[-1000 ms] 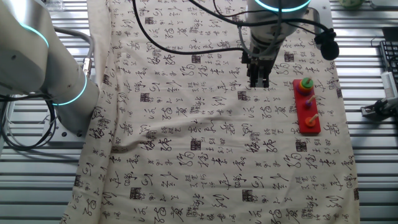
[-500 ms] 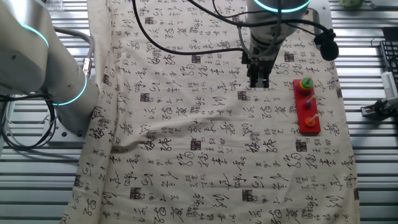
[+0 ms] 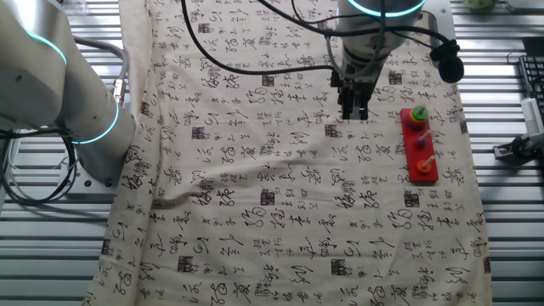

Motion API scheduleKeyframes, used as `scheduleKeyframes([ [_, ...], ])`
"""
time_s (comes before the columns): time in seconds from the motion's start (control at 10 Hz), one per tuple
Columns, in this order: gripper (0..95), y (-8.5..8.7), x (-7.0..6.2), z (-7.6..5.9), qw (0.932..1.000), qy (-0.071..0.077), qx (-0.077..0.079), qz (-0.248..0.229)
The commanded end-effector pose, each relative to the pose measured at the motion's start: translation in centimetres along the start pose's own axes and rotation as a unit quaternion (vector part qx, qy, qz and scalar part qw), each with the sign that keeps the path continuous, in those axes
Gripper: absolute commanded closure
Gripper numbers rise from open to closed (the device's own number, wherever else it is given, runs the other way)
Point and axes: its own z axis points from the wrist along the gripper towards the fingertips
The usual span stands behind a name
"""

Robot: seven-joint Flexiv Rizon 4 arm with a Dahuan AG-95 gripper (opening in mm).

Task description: Take out one Hanoi block and throw it aside

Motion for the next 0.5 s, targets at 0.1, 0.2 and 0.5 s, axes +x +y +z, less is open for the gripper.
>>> scheduleKeyframes([
  [0.1, 95.0, -0.02, 0.02, 0.01, 1.0, 0.0, -0.001, 0.0],
  [0.2, 95.0, -0.02, 0.02, 0.01, 1.0, 0.0, -0.001, 0.0],
  [0.5, 95.0, 0.0, -0.07, 0.23, 1.0, 0.003, -0.001, -0.003],
])
